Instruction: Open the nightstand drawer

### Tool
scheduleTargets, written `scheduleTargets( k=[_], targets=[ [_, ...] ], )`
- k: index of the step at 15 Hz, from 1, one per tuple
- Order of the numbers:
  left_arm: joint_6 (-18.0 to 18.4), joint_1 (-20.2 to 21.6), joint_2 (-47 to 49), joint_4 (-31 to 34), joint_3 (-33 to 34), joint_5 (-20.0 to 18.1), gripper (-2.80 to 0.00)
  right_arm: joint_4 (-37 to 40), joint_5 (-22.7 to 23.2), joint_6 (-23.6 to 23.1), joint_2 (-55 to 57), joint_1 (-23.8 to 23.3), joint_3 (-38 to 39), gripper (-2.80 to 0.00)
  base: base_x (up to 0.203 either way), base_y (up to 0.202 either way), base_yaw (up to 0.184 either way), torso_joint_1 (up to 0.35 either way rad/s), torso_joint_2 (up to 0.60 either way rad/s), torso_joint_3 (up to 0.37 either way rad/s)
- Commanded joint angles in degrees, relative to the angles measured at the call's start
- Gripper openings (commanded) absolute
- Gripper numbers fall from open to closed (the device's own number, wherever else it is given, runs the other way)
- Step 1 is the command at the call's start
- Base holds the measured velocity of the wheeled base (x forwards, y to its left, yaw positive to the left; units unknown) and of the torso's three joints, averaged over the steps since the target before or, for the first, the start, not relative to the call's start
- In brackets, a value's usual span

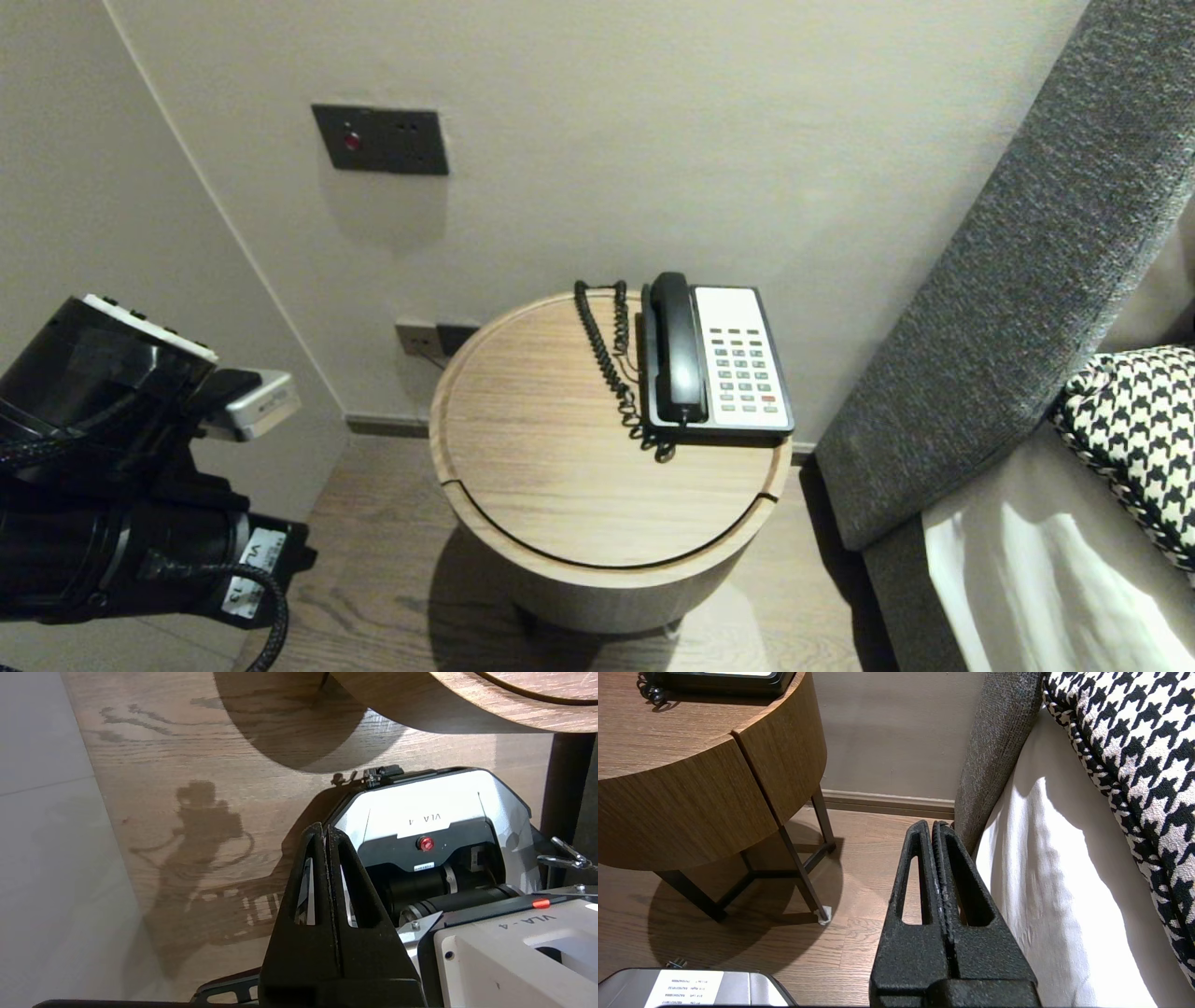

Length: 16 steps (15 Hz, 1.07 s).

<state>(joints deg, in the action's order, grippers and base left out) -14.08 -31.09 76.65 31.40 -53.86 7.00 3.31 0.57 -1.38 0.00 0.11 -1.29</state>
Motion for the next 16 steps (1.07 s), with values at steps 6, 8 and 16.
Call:
scheduleTargets(
  k=[6,8,16],
  targets=[
    [-0.13,-1.16,-0.36,1.00,2.06,-1.83,-2.80,0.03,0.04,-0.03,0.09,0.07,0.03,-2.80,0.000,0.000,0.000,0.000,0.00,0.000],
    [-2.32,-1.45,-0.09,0.78,2.64,-2.87,-2.80,0.03,0.04,-0.03,0.09,0.07,-0.01,-2.80,0.000,0.000,0.000,0.000,0.00,0.000],
    [-4.36,-1.87,1.56,0.15,-0.32,-4.70,-2.80,0.03,-0.01,-0.03,0.09,0.07,0.05,-2.80,0.000,0.000,0.000,0.000,0.00,0.000]
  ],
)
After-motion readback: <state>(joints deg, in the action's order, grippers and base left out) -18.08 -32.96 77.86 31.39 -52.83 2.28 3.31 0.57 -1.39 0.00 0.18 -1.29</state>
